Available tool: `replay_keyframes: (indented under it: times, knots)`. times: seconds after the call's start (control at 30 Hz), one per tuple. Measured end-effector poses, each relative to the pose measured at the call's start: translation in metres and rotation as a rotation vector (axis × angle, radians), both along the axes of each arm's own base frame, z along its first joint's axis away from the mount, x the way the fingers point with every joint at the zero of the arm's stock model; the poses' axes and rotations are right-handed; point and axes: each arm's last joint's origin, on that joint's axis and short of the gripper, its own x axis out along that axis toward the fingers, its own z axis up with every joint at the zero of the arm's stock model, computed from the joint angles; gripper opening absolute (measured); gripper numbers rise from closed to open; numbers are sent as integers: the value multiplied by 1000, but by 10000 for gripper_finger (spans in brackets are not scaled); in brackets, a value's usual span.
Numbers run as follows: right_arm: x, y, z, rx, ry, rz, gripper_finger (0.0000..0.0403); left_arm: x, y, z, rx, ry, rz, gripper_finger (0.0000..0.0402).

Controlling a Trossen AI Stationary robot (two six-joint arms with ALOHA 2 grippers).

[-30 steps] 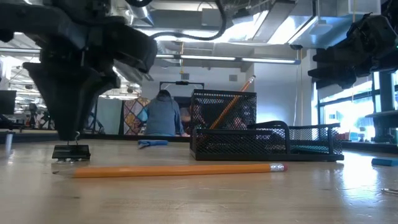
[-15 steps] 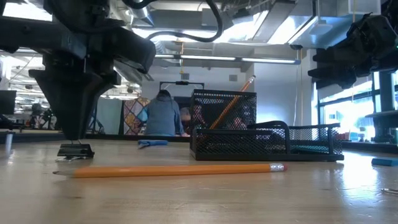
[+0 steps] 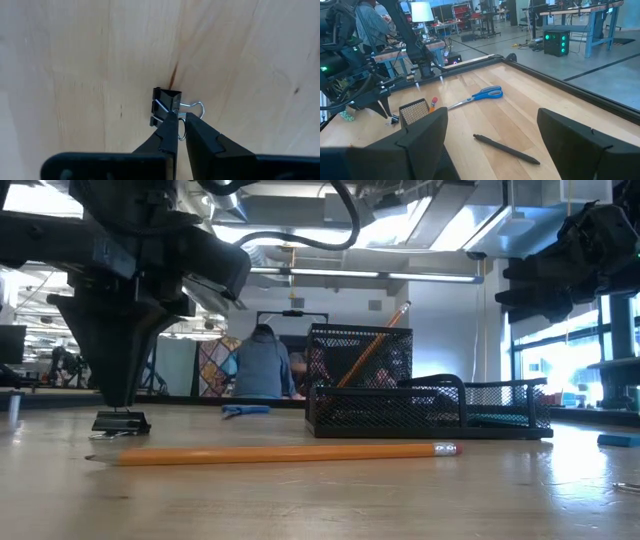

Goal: Pick and place office supplies into organizer
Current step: Put the top left black binder clip into the black desk organizer

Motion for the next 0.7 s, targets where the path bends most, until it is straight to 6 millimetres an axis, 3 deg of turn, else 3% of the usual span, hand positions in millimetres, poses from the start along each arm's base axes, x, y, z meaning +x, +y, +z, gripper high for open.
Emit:
replay_keyframes:
  times: [0.27, 0.7]
  knots:
    - [0, 0, 0, 0, 0, 0, 310, 5, -2, 13, 51, 2, -18, 5]
    - [0, 0, 0, 0, 0, 0, 310, 4, 0, 17, 65, 7, -84, 2]
